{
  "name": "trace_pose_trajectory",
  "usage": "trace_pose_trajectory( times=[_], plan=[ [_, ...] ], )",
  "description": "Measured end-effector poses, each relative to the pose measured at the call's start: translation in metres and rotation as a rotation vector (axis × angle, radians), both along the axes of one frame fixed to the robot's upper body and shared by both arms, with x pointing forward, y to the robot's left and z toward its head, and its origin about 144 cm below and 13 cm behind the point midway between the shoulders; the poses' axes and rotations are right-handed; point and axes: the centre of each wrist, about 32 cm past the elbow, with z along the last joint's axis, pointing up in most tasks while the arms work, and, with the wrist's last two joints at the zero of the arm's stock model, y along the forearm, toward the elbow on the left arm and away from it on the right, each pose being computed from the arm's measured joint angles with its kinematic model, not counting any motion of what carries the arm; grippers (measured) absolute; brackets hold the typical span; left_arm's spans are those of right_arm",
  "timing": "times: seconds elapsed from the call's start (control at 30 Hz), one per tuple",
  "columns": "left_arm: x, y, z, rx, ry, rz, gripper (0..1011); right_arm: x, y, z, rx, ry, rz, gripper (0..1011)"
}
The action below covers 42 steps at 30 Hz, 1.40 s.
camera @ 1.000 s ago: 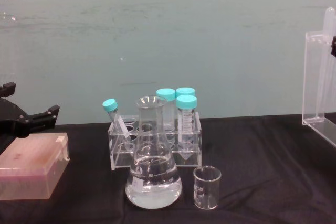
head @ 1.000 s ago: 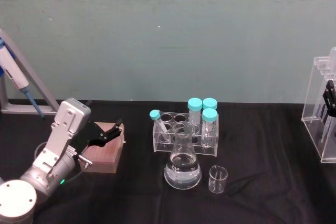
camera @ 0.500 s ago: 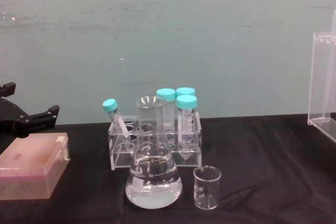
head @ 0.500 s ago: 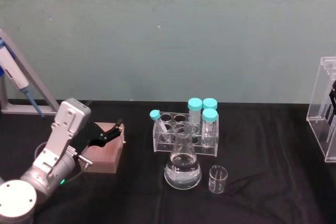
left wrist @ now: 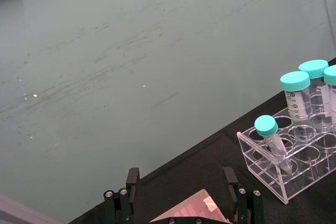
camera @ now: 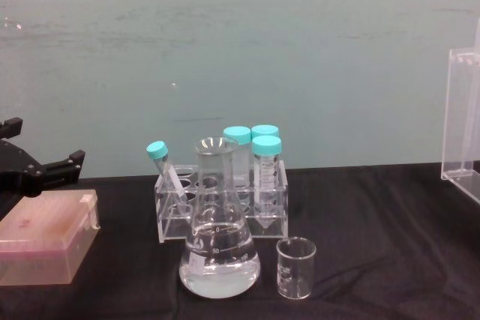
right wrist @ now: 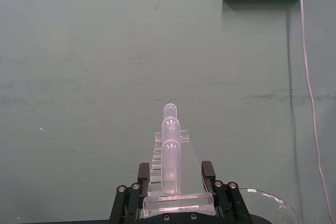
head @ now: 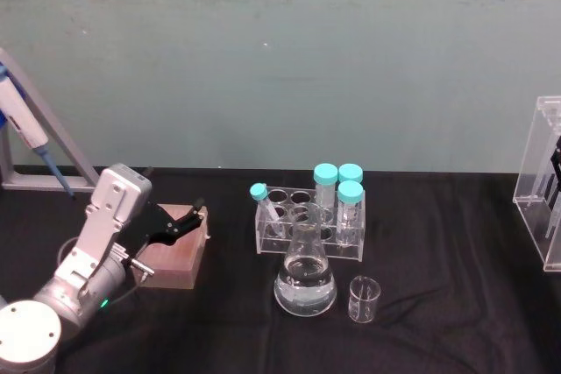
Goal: Place the experimental apparatus aside using one hand.
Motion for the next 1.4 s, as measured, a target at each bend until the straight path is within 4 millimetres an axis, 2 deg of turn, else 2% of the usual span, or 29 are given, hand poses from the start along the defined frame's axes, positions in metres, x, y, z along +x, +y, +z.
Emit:
trace_pose_trajectory(
  times=[1.4],
  plan=[
    [0.0000, 0.0000, 0.0000, 0.000, 0.000, 0.000, 1000, 0.0010, -0.0027, -0.0081, -0.007, 0.025, -0.013, 612]
  ],
)
